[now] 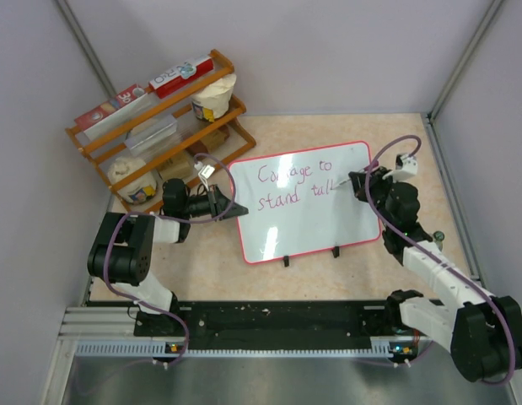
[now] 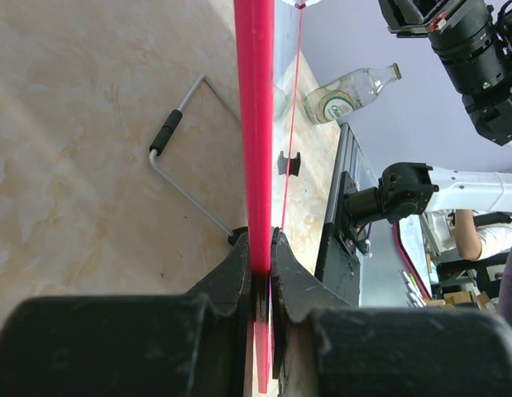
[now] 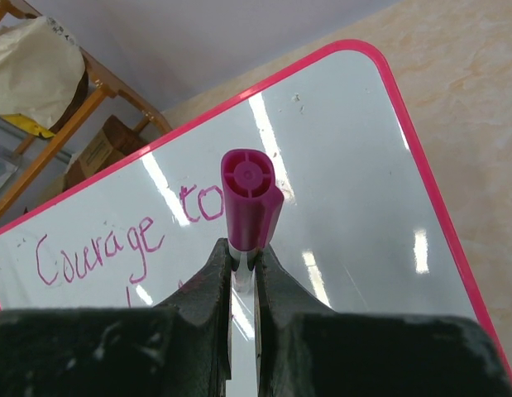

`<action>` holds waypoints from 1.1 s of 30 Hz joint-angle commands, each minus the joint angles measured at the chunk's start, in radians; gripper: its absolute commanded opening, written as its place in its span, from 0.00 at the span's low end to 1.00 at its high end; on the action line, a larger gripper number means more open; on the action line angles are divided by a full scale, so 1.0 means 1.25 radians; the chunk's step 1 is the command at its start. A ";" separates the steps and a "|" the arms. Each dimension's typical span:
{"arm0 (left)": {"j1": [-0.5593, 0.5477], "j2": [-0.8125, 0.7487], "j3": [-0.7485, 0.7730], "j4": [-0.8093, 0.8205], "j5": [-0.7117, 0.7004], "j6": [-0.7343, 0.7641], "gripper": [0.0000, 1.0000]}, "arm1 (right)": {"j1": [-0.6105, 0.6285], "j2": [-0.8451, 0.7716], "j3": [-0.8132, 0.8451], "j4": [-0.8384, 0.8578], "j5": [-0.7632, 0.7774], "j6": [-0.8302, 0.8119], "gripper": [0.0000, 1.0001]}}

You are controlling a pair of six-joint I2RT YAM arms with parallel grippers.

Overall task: Write a sentence on the whiteboard
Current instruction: Write with the whiteboard marker on the whiteboard.

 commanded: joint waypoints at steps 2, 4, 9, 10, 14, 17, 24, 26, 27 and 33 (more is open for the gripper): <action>-0.002 -0.002 0.008 0.009 -0.050 0.058 0.00 | -0.007 -0.020 -0.027 -0.014 -0.012 0.003 0.00; -0.002 -0.001 0.009 0.009 -0.050 0.057 0.00 | -0.007 -0.028 -0.033 -0.017 -0.014 0.004 0.00; -0.002 -0.002 0.007 0.009 -0.050 0.058 0.00 | -0.007 -0.038 -0.045 -0.022 -0.006 0.006 0.00; -0.001 -0.002 0.007 0.009 -0.050 0.058 0.00 | -0.006 -0.040 -0.043 -0.024 -0.005 0.006 0.00; -0.001 -0.005 0.008 0.009 -0.051 0.060 0.00 | -0.008 -0.044 -0.041 -0.025 0.004 0.006 0.00; -0.001 -0.005 0.008 0.008 -0.051 0.060 0.00 | -0.009 -0.047 -0.034 -0.033 0.015 0.003 0.00; -0.002 -0.003 0.008 0.008 -0.052 0.058 0.00 | -0.026 -0.060 -0.023 -0.039 0.021 0.005 0.00; -0.001 -0.005 0.009 0.008 -0.052 0.060 0.00 | -0.029 -0.062 -0.018 -0.036 0.021 0.006 0.00; -0.001 -0.005 0.008 0.008 -0.052 0.060 0.00 | -0.030 -0.065 -0.016 -0.039 0.023 0.006 0.00; -0.001 -0.008 0.005 0.003 -0.056 0.063 0.00 | -0.030 -0.089 0.007 -0.045 0.016 0.023 0.00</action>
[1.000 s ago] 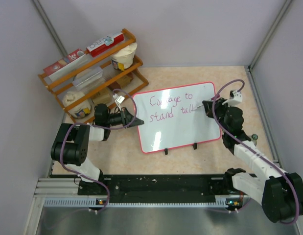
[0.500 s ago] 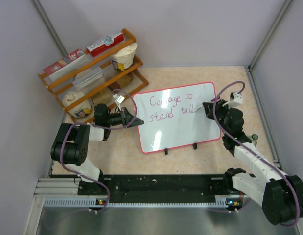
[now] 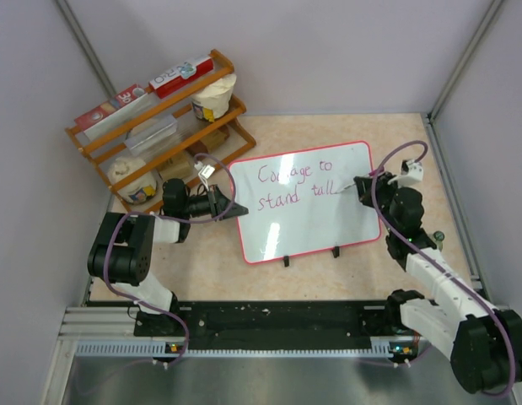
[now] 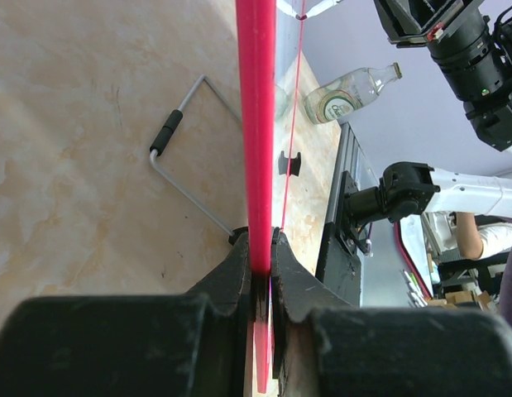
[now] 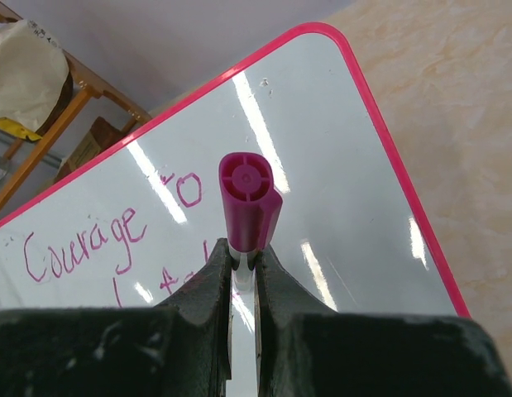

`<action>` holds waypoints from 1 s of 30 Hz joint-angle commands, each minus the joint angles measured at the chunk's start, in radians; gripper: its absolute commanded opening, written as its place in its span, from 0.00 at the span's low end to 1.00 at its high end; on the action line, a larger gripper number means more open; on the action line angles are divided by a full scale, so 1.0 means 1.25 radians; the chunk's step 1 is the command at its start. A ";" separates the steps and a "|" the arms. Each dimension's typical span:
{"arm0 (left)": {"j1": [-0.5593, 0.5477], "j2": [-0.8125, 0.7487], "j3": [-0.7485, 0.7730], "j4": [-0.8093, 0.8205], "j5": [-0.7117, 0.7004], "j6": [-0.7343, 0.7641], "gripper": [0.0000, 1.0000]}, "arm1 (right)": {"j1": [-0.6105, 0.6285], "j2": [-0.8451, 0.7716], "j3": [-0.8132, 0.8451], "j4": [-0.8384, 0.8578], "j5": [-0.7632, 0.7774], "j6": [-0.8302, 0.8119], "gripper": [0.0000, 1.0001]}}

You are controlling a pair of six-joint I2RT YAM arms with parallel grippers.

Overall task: Write a sentence on the whiteboard
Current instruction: Write with the whiteboard marker on the whiteboard.

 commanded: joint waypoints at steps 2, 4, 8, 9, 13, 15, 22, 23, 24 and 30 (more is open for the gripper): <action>-0.002 -0.011 0.004 0.004 -0.057 0.064 0.00 | -0.010 -0.047 0.041 -0.001 0.007 0.016 0.00; -0.001 -0.018 0.002 -0.009 -0.065 0.073 0.00 | -0.010 -0.059 0.040 -0.005 -0.004 0.022 0.00; -0.001 -0.033 -0.002 -0.021 -0.074 0.085 0.14 | -0.011 -0.075 0.034 -0.017 -0.021 0.030 0.00; -0.001 -0.036 -0.003 -0.023 -0.076 0.088 0.17 | -0.010 -0.079 0.032 -0.021 -0.023 0.030 0.00; -0.001 -0.055 -0.012 -0.033 -0.093 0.101 0.36 | -0.011 -0.106 0.016 -0.034 -0.023 0.031 0.00; -0.001 -0.070 -0.017 -0.045 -0.102 0.112 0.45 | -0.010 -0.128 0.008 -0.050 -0.046 0.035 0.00; -0.001 -0.130 -0.039 -0.109 -0.166 0.170 0.68 | -0.011 -0.222 -0.018 -0.150 -0.104 0.058 0.00; -0.001 -0.149 -0.042 -0.121 -0.188 0.177 0.70 | -0.010 -0.235 -0.020 -0.166 -0.118 0.060 0.00; -0.001 -0.159 -0.047 -0.135 -0.200 0.186 0.71 | -0.008 -0.248 -0.022 -0.180 -0.124 0.064 0.00; -0.002 -0.243 -0.079 -0.185 -0.303 0.236 0.81 | -0.010 -0.317 -0.045 -0.284 -0.190 0.097 0.00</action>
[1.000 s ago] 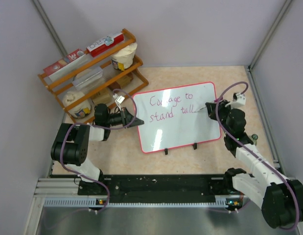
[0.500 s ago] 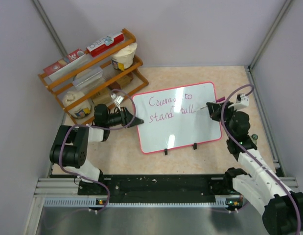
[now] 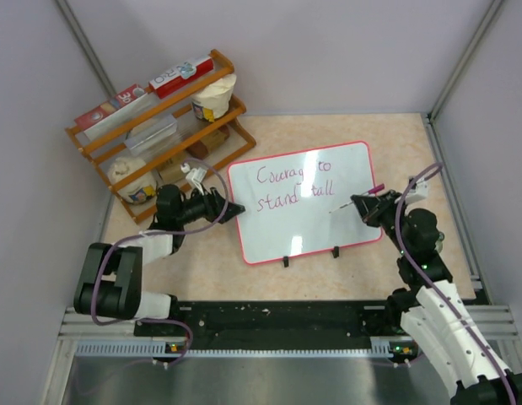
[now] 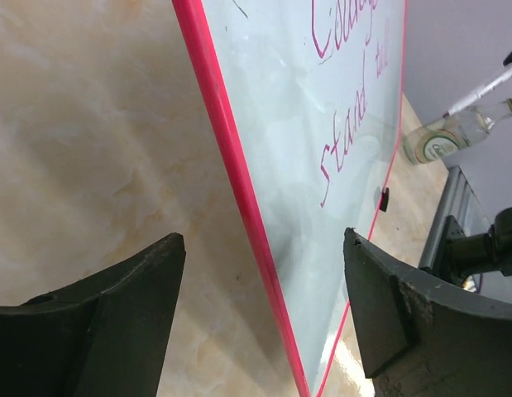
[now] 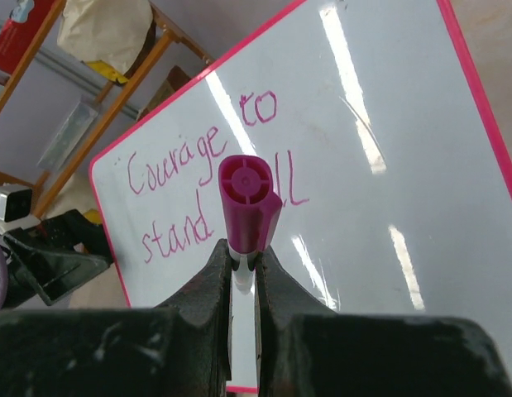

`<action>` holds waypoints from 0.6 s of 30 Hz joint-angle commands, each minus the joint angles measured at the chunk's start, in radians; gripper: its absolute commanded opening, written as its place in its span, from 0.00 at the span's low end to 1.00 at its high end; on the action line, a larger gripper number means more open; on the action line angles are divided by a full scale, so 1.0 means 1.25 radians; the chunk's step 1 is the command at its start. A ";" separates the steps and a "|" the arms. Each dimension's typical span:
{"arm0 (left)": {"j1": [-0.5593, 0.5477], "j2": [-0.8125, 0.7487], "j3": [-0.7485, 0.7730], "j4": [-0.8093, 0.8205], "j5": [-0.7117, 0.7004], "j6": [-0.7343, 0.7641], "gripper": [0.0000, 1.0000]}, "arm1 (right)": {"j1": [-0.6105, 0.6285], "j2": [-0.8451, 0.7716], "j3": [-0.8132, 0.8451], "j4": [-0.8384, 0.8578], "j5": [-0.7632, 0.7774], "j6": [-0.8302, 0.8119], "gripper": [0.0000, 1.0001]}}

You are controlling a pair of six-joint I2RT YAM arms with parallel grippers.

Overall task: Write a sentence on the whiteboard
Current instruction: Write with the whiteboard marker on the whiteboard, then put down the whiteboard marker at the corner of the board.

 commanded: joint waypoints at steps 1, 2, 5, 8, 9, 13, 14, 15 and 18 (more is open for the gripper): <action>0.000 -0.071 -0.027 -0.033 -0.098 0.059 0.82 | -0.008 -0.040 -0.013 -0.079 -0.067 0.041 0.00; 0.000 -0.091 -0.036 -0.036 -0.109 0.061 0.84 | -0.008 -0.052 -0.014 -0.105 -0.087 0.048 0.00; 0.000 -0.129 -0.048 -0.063 -0.159 0.073 0.89 | -0.008 -0.071 -0.017 -0.153 -0.126 0.073 0.00; 0.000 -0.161 -0.053 -0.094 -0.209 0.086 0.91 | -0.008 -0.087 -0.026 -0.205 -0.156 0.095 0.00; 0.000 -0.167 -0.054 -0.099 -0.219 0.089 0.91 | -0.009 -0.090 -0.029 -0.217 -0.162 0.101 0.00; -0.001 -0.194 -0.059 -0.117 -0.250 0.092 0.99 | -0.009 -0.106 -0.058 -0.275 -0.201 0.132 0.00; 0.000 -0.200 -0.057 -0.123 -0.268 0.094 0.99 | -0.008 -0.112 -0.064 -0.286 -0.211 0.136 0.00; 0.000 -0.205 -0.059 -0.137 -0.283 0.097 0.99 | -0.008 -0.128 -0.071 -0.303 -0.216 0.148 0.00; 0.000 -0.229 -0.061 -0.158 -0.326 0.102 0.99 | -0.009 -0.154 -0.117 -0.317 -0.233 0.170 0.05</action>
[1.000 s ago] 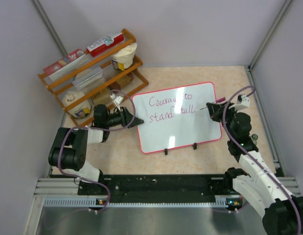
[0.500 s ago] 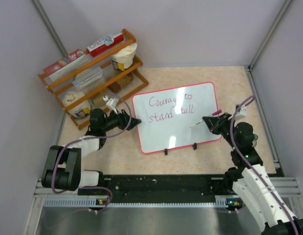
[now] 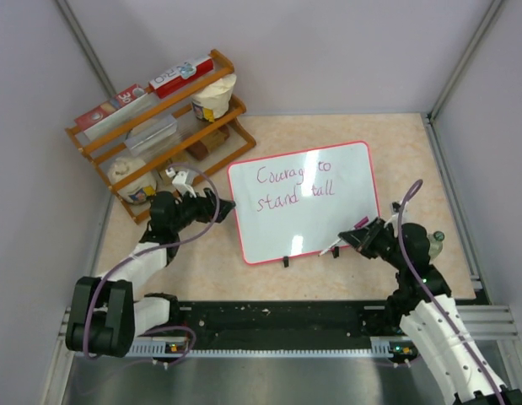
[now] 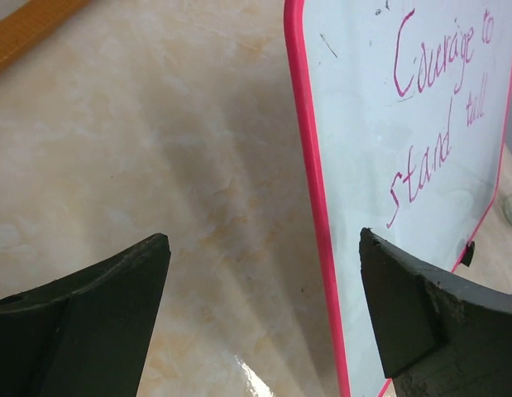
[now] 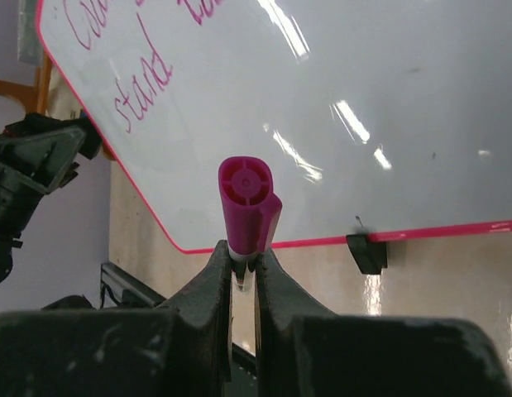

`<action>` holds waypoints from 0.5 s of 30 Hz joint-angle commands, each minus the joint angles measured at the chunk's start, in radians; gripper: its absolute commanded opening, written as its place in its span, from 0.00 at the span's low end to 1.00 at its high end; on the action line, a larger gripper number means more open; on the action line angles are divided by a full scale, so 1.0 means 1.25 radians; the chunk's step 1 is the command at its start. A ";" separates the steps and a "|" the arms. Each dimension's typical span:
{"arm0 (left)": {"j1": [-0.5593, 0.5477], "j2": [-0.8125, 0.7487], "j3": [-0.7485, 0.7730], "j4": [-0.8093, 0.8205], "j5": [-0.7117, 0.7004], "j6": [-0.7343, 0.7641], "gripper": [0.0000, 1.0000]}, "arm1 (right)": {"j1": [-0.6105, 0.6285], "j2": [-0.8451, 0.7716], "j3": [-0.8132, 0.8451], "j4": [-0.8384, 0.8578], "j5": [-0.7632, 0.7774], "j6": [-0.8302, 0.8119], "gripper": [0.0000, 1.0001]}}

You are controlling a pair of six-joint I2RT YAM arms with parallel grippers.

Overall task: Write a sentence on the whiteboard
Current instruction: Put down the whiteboard marker at the corner of the board.

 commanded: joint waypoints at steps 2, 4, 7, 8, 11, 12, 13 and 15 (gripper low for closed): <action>0.001 -0.059 -0.018 -0.030 -0.093 0.025 0.99 | -0.009 -0.053 -0.076 -0.058 -0.067 0.068 0.06; 0.001 -0.076 -0.023 -0.034 -0.110 0.028 0.99 | -0.008 -0.065 -0.107 -0.076 -0.077 0.080 0.08; 0.001 -0.091 -0.035 -0.019 -0.124 0.024 0.99 | -0.008 -0.079 -0.136 -0.084 -0.089 0.096 0.12; 0.001 -0.095 -0.037 -0.019 -0.124 0.025 0.99 | -0.008 -0.079 -0.140 -0.090 -0.088 0.097 0.14; 0.001 -0.107 -0.041 -0.029 -0.143 0.031 0.99 | -0.008 -0.079 -0.144 -0.098 -0.093 0.108 0.27; 0.001 -0.111 -0.043 -0.031 -0.151 0.031 0.99 | -0.008 -0.079 -0.139 -0.103 -0.089 0.111 0.39; 0.001 -0.116 -0.046 -0.035 -0.161 0.030 0.99 | -0.008 -0.079 -0.135 -0.108 -0.083 0.113 0.45; 0.002 -0.121 -0.049 -0.036 -0.172 0.025 0.99 | -0.009 -0.079 -0.123 -0.114 -0.078 0.123 0.62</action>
